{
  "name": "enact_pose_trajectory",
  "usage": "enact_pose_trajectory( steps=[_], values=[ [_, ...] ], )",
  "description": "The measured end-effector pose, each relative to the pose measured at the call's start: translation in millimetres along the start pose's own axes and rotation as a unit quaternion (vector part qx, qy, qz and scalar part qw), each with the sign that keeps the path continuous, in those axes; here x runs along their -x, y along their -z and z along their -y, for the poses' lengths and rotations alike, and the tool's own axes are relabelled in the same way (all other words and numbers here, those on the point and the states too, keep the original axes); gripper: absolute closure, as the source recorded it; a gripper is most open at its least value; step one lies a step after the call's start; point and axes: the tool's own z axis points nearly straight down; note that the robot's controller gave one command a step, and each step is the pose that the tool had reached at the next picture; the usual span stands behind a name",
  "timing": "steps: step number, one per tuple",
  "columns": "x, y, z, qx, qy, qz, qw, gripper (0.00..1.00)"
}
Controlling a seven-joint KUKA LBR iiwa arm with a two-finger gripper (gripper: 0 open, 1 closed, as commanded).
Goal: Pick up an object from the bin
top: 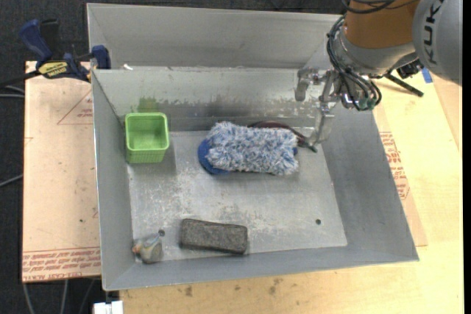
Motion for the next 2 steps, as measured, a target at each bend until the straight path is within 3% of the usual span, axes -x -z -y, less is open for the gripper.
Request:
enact_pose_trajectory(
  steps=[1,2],
  values=[
    [1.2,5.5,-0.2,0.0,0.0,0.0044,1.0,0.0],
    [-22.6,-49.1,-26.1,-0.001,0.019,0.0063,0.9998,0.0]
  ],
)
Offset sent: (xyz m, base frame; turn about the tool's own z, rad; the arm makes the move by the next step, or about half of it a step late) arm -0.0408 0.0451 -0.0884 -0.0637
